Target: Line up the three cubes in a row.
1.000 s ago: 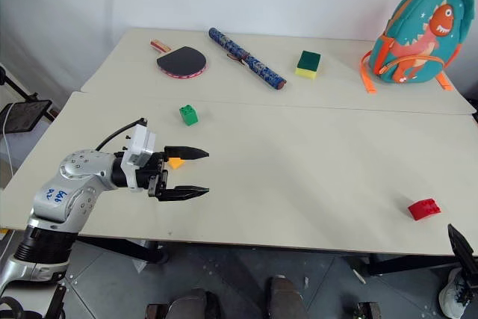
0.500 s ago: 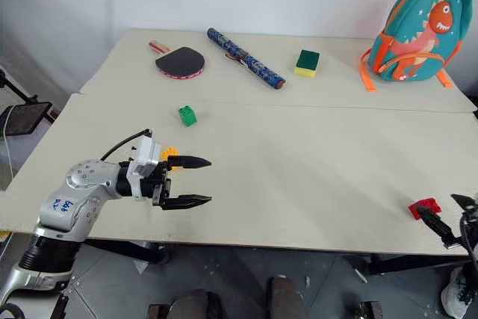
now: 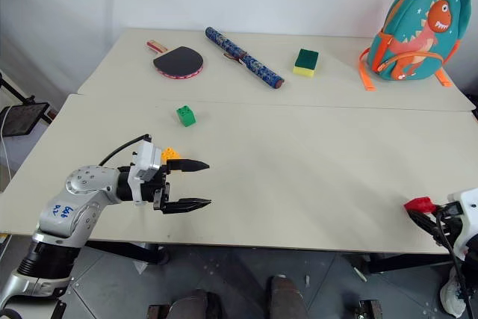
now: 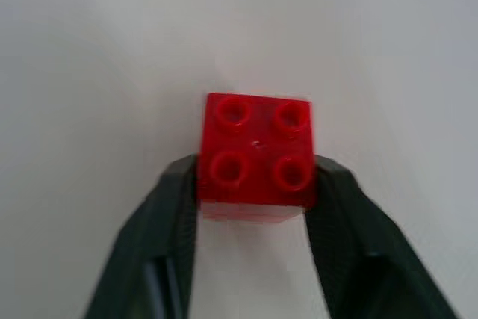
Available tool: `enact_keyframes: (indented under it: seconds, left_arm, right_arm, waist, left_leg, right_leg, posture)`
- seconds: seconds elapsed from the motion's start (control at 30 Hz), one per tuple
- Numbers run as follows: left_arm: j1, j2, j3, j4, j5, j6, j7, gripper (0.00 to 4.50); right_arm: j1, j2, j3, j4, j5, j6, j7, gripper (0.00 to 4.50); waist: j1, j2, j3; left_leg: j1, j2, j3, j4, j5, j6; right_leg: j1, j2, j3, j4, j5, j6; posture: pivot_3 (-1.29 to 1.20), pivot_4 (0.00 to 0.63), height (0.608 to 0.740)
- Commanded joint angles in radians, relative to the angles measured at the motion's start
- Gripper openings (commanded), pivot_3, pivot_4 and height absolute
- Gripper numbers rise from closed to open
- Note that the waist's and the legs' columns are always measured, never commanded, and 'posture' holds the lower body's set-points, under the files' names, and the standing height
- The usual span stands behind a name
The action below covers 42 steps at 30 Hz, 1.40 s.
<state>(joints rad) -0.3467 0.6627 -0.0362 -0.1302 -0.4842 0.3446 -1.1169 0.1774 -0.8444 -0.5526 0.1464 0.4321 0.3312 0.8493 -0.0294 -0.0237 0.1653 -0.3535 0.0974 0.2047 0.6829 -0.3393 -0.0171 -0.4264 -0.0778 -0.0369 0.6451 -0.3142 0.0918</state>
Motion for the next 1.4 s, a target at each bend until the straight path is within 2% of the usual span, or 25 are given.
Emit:
enact_keyframes:
  seconds: [0.03, 0.13, 0.17, 0.23, 0.3, 0.37, 0.4, 0.57, 0.73, 0.77, 0.83, 0.87, 1.07, 1.13, 1.23, 1.4]
  left_arm:
    - [-0.007, 0.015, 0.025, -0.011, 0.006, -0.023, -0.007, 4.50]
    - [-0.001, 0.021, 0.029, -0.002, 0.010, -0.028, -0.008, 4.50]
    - [0.006, 0.022, 0.031, -0.006, 0.011, -0.029, -0.006, 4.50]
    - [0.012, 0.022, 0.032, -0.009, 0.013, -0.030, -0.004, 4.50]
    - [0.015, 0.020, 0.033, -0.007, 0.015, -0.031, -0.003, 4.50]
    - [0.041, 0.019, 0.042, -0.030, 0.013, -0.025, 0.014, 4.50]
    - [0.048, 0.019, 0.044, -0.036, 0.014, -0.023, 0.019, 4.50]
    - [0.101, 0.043, 0.078, -0.095, 0.004, 0.004, 0.046, 4.50]
    - [0.155, 0.069, 0.121, -0.137, -0.003, 0.022, 0.070, 4.50]
    - [0.165, 0.071, 0.131, -0.144, -0.004, 0.024, 0.078, 4.50]
    - [0.190, 0.074, 0.155, -0.160, -0.007, 0.029, 0.094, 4.50]
    - [0.205, 0.074, 0.168, -0.169, -0.009, 0.032, 0.102, 4.50]
    - [0.306, 0.031, 0.302, -0.180, -0.032, 0.017, 0.193, 4.50]
    - [0.341, -0.022, 0.393, -0.171, -0.059, -0.003, 0.259, 4.50]
    - [0.436, -0.110, 0.570, -0.100, -0.093, -0.059, 0.340, 4.50]
    - [0.524, -0.152, 0.663, 0.032, -0.088, -0.125, 0.351, 4.50]
  right_arm:
    - [-0.030, -0.046, 0.031, -0.083, 0.050, -0.060, 0.168, 1.49]
    - [-0.109, -0.102, 0.148, -0.143, 0.040, -0.062, 0.290, 1.49]
    - [-0.213, -0.115, 0.244, -0.143, 0.012, -0.073, 0.346, 1.49]
    - [-0.340, -0.125, 0.354, -0.129, -0.021, -0.087, 0.410, 1.49]
    - [-0.465, -0.104, 0.455, -0.075, -0.072, -0.125, 0.469, 1.49]
    - [-0.675, -0.020, 0.631, 0.086, -0.183, -0.257, 0.589, 1.49]
    - [-0.740, 0.009, 0.679, 0.152, -0.215, -0.301, 0.624, 1.49]
    - [-0.942, 0.125, 0.780, 0.454, -0.278, -0.505, 0.741, 1.49]
    - [-1.035, 0.182, 0.840, 0.642, -0.310, -0.616, 0.765, 1.49]
    - [-1.046, 0.187, 0.848, 0.667, -0.317, -0.620, 0.765, 1.49]
    - [-1.057, 0.202, 0.846, 0.692, -0.319, -0.613, 0.765, 2.32]
    - [-1.056, 0.207, 0.844, 0.692, -0.314, -0.610, 0.765, 2.45]
    - [-0.997, 0.182, 0.771, 0.590, -0.254, -0.611, 0.746, 4.39]
    - [-0.947, 0.172, 0.699, 0.524, -0.193, -0.624, 0.709, 4.45]
    - [-0.790, 0.151, 0.535, 0.364, -0.034, -0.599, 0.669, 4.45]
    - [-0.627, 0.189, 0.386, 0.189, 0.089, -0.532, 0.551, 4.45]
  waist:
    - [0.000, 0.000, 0.000]
    - [-0.005, 0.001, 0.000]
    - [-0.006, 0.001, 0.000]
    - [-0.019, 0.001, 0.001]
    - [-0.018, 0.002, 0.001]
    - [-0.012, 0.002, 0.001]
    - [-0.013, 0.002, 0.002]
    - [-0.005, 0.005, 0.004]
    - [-0.004, 0.006, 0.005]
    - [-0.005, 0.006, 0.005]
    - [-0.009, 0.006, 0.005]
    - [-0.011, 0.006, 0.005]
    - [-0.026, 0.008, 0.006]
    - [-0.026, 0.008, 0.006]
    - [-0.025, 0.008, 0.006]
    - [-0.026, 0.007, 0.007]
  left_leg:
    - [0.000, 0.000, 0.000, 0.000, 0.000, 0.000]
    - [0.000, 0.001, 0.000, 0.000, 0.000, 0.000]
    - [0.001, 0.001, 0.000, 0.000, 0.000, 0.000]
    - [0.002, 0.001, 0.002, 0.000, 0.000, 0.000]
    - [0.001, 0.001, 0.001, 0.000, 0.001, 0.000]
    - [-0.001, 0.002, 0.000, 0.000, 0.001, 0.000]
    - [-0.001, 0.002, 0.000, 0.001, 0.000, -0.001]
    - [-0.002, 0.002, 0.009, 0.000, 0.000, 0.000]
    - [-0.004, 0.003, 0.011, 0.000, -0.001, -0.001]
    - [-0.004, 0.003, 0.011, 0.000, -0.001, -0.001]
    - [-0.003, 0.003, 0.011, 0.001, -0.001, -0.001]
    - [-0.003, 0.003, 0.011, 0.001, 0.000, -0.001]
    - [-0.003, 0.004, 0.009, 0.001, 0.000, -0.001]
    - [-0.003, 0.004, 0.004, 0.001, 0.000, -0.001]
    - [-0.003, 0.004, 0.002, 0.001, -0.001, -0.002]
    - [-0.002, 0.004, 0.001, 0.000, -0.001, -0.002]
  right_leg:
    - [0.000, 0.000, 0.000, 0.000, 0.000, 0.000]
    - [0.000, 0.000, 0.000, 0.000, 0.000, 0.000]
    - [0.000, 0.000, 0.000, 0.000, 0.000, 0.000]
    - [0.000, 0.001, 0.000, 0.001, 0.001, 0.000]
    - [0.000, 0.000, 0.000, 0.001, 0.001, 0.000]
    - [-0.002, 0.001, -0.002, 0.000, 0.001, 0.000]
    - [-0.002, 0.001, -0.002, 0.001, 0.001, 0.000]
    - [-0.004, 0.001, -0.004, 0.001, 0.001, 0.000]
    - [-0.007, 0.000, -0.004, 0.000, 0.001, 0.000]
    - [-0.007, 0.000, -0.004, 0.000, 0.001, 0.000]
    - [-0.006, 0.000, -0.004, 0.001, 0.001, 0.000]
    - [-0.006, 0.000, -0.004, 0.001, 0.001, 0.000]
    - [-0.007, 0.000, -0.003, 0.004, 0.000, -0.001]
    - [-0.007, -0.001, -0.003, 0.004, 0.000, -0.001]
    - [-0.006, -0.001, -0.004, 0.003, 0.000, -0.001]
    - [-0.005, -0.001, -0.006, 0.002, 0.000, -0.001]
  posture:
    - [0.00, 0.150, 0.740]
    - [0.00, 0.150, 0.740]
    - [0.00, 0.150, 0.740]
    - [0.00, 0.150, 0.740]
    - [0.00, 0.150, 0.740]
    - [0.00, 0.150, 0.740]
    - [0.00, 0.150, 0.740]
    - [0.00, 0.150, 0.740]
    - [0.00, 0.150, 0.740]
    - [0.00, 0.150, 0.740]
    - [0.00, 0.150, 0.740]
    - [0.00, 0.150, 0.740]
    - [0.00, 0.150, 0.740]
    - [0.00, 0.150, 0.740]
    - [0.00, 0.150, 0.740]
    - [0.00, 0.150, 0.740]
